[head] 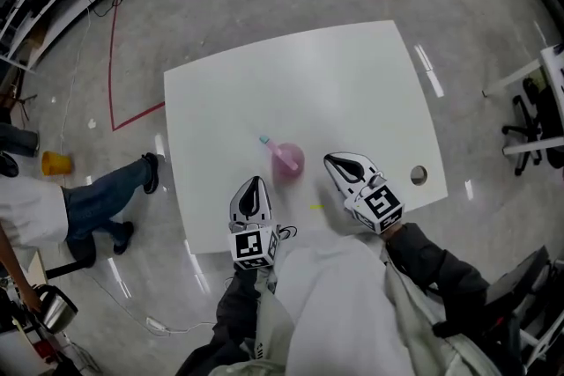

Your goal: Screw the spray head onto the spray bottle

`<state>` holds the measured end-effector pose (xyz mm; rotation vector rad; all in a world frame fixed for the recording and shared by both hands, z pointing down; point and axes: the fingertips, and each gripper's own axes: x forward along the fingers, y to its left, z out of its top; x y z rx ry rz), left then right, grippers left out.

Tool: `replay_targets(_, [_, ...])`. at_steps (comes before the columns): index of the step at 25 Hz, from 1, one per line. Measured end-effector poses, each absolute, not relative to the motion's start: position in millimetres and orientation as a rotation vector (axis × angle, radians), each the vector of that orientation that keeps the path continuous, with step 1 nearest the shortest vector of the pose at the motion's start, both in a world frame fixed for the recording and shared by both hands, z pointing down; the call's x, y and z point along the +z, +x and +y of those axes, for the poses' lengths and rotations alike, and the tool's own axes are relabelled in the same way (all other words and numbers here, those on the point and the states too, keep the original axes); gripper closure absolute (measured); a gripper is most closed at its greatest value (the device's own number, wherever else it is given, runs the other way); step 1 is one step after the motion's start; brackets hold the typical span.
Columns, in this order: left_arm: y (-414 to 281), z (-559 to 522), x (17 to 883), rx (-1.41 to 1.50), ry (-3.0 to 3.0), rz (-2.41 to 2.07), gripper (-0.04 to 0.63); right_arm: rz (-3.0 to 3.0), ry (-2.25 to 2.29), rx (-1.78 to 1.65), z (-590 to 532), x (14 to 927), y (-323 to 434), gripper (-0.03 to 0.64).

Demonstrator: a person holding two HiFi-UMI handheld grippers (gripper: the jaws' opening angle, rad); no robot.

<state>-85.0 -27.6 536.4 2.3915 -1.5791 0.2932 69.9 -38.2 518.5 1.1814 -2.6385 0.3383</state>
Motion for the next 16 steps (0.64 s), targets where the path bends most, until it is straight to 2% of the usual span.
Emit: replay_targets(16, [-80.0,-25.7,541.6,0.312,2.397,-1.551,0.589,-2.628,1.159,0.334,-36.5,523.6,67.8,0.623])
